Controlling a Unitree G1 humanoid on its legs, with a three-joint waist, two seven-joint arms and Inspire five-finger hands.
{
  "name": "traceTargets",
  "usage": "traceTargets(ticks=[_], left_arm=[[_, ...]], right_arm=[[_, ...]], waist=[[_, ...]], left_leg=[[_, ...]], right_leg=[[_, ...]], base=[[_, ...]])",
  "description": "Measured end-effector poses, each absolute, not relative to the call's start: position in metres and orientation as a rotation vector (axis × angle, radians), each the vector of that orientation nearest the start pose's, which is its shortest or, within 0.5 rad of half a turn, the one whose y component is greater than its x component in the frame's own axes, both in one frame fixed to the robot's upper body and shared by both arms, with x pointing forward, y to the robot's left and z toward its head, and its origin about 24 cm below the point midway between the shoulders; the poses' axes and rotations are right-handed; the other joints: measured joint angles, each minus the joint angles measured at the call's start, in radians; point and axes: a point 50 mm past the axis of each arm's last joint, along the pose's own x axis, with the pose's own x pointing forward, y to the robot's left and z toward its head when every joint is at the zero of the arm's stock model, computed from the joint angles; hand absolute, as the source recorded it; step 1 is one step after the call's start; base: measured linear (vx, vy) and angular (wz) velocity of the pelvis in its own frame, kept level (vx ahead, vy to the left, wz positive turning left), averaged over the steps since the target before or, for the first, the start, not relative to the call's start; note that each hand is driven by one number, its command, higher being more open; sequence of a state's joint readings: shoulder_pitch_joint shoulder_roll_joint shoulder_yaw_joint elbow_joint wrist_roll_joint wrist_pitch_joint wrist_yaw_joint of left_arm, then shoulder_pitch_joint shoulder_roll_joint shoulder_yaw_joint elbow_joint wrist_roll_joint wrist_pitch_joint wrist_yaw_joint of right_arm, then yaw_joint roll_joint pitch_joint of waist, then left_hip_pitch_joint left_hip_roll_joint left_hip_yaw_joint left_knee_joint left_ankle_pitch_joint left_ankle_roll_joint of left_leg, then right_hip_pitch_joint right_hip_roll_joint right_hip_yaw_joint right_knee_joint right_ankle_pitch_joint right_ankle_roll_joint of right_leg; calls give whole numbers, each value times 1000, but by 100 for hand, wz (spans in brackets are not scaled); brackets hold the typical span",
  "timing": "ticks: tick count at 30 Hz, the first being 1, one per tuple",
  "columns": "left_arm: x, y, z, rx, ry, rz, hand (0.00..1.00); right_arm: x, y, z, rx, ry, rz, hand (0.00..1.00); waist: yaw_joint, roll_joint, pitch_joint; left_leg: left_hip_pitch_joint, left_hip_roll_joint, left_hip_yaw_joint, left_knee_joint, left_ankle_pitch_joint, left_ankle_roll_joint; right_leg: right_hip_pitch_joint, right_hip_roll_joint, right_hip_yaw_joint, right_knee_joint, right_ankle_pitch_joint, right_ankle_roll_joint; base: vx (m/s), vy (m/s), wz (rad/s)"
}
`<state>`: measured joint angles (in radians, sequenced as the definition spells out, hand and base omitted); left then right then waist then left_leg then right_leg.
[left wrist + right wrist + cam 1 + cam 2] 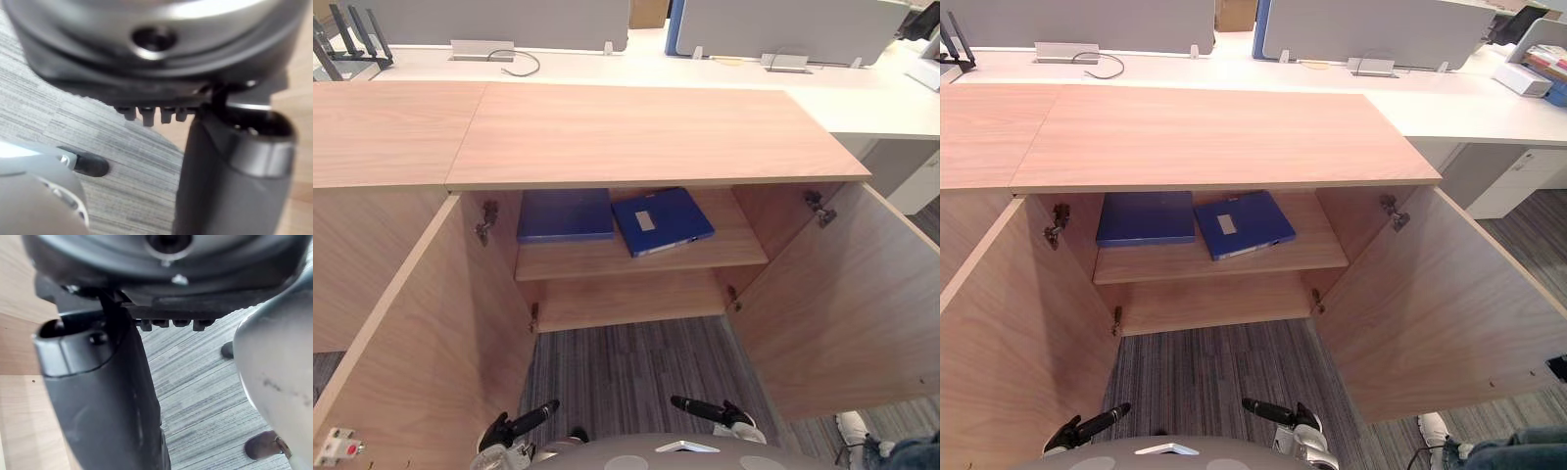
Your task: Walk over to the cabinet, pick up the folder, carry it to the office cabinet, place the folder inside the office cabinet, then close the office cabinet door
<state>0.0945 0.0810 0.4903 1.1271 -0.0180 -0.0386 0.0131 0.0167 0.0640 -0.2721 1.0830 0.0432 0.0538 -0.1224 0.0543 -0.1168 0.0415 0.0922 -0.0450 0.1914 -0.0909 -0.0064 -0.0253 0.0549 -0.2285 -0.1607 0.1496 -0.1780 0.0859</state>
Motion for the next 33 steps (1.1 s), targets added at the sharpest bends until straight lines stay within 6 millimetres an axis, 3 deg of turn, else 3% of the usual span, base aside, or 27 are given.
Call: traceTargets(ticks=[3,5,6,7,8,9,10,12,13,14,16,17,18,19,21,23,27,33], left_arm=[[55,235,-164,-195,1134,550,100],[62,231,-162,-205,1103,548,100],[66,225,-162,-222,1089,545,100],[65,214,-164,-255,1097,544,100],[62,213,-165,-279,1109,564,100],[59,217,-165,-274,1111,570,100],[59,216,-166,-275,1122,569,100],[58,211,-166,-285,1116,561,100],[52,211,-166,-287,1127,571,100],[52,206,-167,-301,1129,566,100],[49,203,-168,-309,1137,567,100],[49,202,-168,-314,1138,569,100],[48,198,-169,-322,1144,566,100],[46,198,-169,-328,1147,572,100],[49,206,-167,-304,1129,579,100],[49,210,-167,-293,1128,579,100],[49,208,-167,-280,1135,567,100],[45,208,-167,-269,1142,561,100]], right_arm=[[107,-160,-164,157,1151,-324,100],[111,-164,-162,145,1125,-342,100],[114,-171,-160,138,1105,-366,100],[119,-176,-156,133,1069,-381,100],[131,-173,-151,130,1024,-364,100],[135,-171,-149,121,1011,-347,100],[137,-176,-148,110,998,-356,100],[135,-185,-146,101,989,-413,100],[138,-187,-143,100,970,-420,100],[140,-191,-142,89,957,-427,100],[139,-190,-142,66,963,-417,100],[138,-190,-142,67,966,-416,100],[138,-190,-142,64,965,-413,100],[138,-189,-142,60,963,-409,100],[142,-181,-139,21,942,-356,100],[148,-174,-135,-8,908,-309,100],[165,-171,-114,-154,776,-222,100],[187,-174,-73,-386,518,-178,100]], waist=[[-1,-5,-30],[-5,23,-19],[-5,55,-7],[-4,130,21],[6,128,24],[11,118,31],[-3,131,39],[9,130,34],[11,140,34],[10,158,38],[13,165,43],[13,164,44],[12,172,44],[15,175,44],[14,138,53],[12,126,49],[7,133,45],[4,132,31]], left_leg=[[-45,19,-36,60,-31,-5],[-156,74,-83,301,-134,-3],[-198,126,-103,427,-169,10],[-229,204,-130,566,-205,-9],[-268,227,-118,685,-215,-8],[-284,226,-100,743,-213,-6],[-296,246,-103,813,-219,-15],[-337,271,-99,933,-155,-28],[-338,265,-89,874,-202,-45],[-335,260,-71,784,-216,-47],[-323,236,-56,652,-214,-47],[-310,223,-55,583,-198,-47],[-287,218,-52,494,-115,-41],[-275,213,-53,475,-115,-62],[-241,177,-20,432,-110,-51],[-240,155,-1,403,-103,-37],[-233,133,14,362,-84,-25],[-203,122,17,274,-37,-33]], right_leg=[[8,18,-16,0,1,2],[26,58,-37,32,28,12],[9,89,-41,118,32,10],[-16,154,-28,142,-30,-19],[5,180,-26,-38,5,-29],[-15,167,-27,-42,68,-34],[-14,165,-43,16,59,-21],[20,169,-26,39,-6,-53],[17,161,-21,43,-2,-52],[13,161,-10,46,-1,-52],[14,150,6,46,-1,-52],[18,143,8,46,-1,-52],[22,145,22,47,-7,-41],[23,145,32,47,-15,-28],[30,108,53,40,-18,-19],[12,86,58,38,-16,-16],[1,66,62,8,1,16],[-3,64,66,-17,12,26]], base=[[243,-102,38],[184,-101,76],[44,-60,45],[-75,-146,24],[-125,-146,1],[-101,-193,19],[28,-109,45],[170,-160,17],[216,-145,-39],[154,-40,-33],[146,48,-30],[161,123,-32],[127,136,-30],[101,147,-31],[86,141,-22],[62,112,-13],[-1,53,-5],[-4,-14,-2]])
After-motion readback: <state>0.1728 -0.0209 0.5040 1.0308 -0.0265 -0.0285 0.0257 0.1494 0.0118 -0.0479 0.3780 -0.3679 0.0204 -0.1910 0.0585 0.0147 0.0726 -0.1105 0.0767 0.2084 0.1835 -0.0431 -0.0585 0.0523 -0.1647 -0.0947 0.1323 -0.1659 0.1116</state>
